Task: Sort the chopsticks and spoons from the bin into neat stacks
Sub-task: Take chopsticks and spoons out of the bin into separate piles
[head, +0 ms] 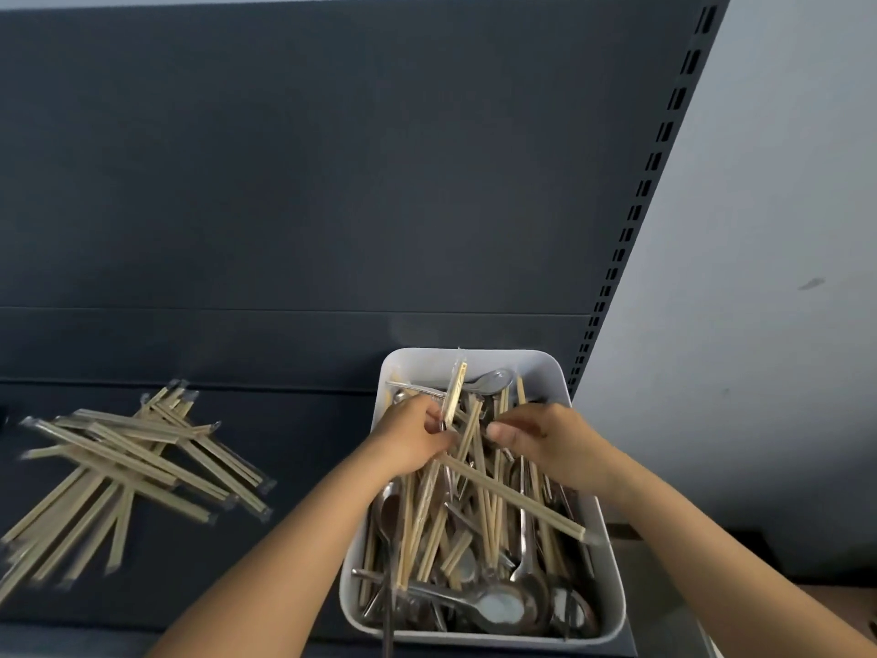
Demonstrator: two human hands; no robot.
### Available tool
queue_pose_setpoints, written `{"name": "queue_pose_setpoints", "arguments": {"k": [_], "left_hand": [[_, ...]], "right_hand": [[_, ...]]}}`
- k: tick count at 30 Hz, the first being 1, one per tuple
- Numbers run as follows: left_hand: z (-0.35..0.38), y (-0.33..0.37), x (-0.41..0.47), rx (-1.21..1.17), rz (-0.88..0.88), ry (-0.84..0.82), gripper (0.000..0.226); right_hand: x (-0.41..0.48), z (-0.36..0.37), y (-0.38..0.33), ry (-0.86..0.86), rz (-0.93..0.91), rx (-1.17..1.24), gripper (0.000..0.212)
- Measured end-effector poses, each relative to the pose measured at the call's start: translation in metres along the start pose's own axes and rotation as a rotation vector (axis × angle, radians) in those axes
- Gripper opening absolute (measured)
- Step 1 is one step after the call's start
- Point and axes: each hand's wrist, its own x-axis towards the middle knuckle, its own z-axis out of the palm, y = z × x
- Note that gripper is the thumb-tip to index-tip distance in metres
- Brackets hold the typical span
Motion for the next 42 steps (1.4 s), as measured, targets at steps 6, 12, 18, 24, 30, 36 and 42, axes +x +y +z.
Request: {"name": "queue_pose_setpoints", "arguments": {"k": [6, 12, 18, 24, 30, 36, 42], "left_hand": [[0.002, 0.002, 0.003, -0.052, 0.048, 0.022, 0.046], [-0.018, 0.015, -0.003, -0.088, 0.165, 0.098, 0.044], [-0.063, 0.030, -0.015, -0.071, 0.294, 0.344, 0.032], [-0.098, 0.020, -0.028, -0.143, 0.374, 0.578, 0.024], [-0.123, -0.009, -0.038, -0.247, 0.327, 0.790, 0.024], [-0.143, -0.047, -0.047, -0.241, 0.203, 0.907, 0.027], [-0.146, -0.082, -0.064, -0.218, 0.114, 0.916, 0.027]], "right_hand": [[-0.009, 0.012, -0.020, -0.222, 0.098, -0.054, 0.038], [-0.009, 0.017, -0.017, -0.083, 0.089, -0.109, 0.013], [0.002, -0.003, -0.024, 0.102, 0.035, 0.056, 0.028], [0.020, -0.008, -0.041, 0.165, 0.027, 0.091, 0.036], [0.051, -0.005, -0.034, 0.320, 0.259, 0.393, 0.017], [0.081, 0.030, -0.029, 0.041, 0.356, -0.258, 0.028], [0.111, 0.071, -0.027, -0.020, 0.267, -0.429, 0.058]]}}
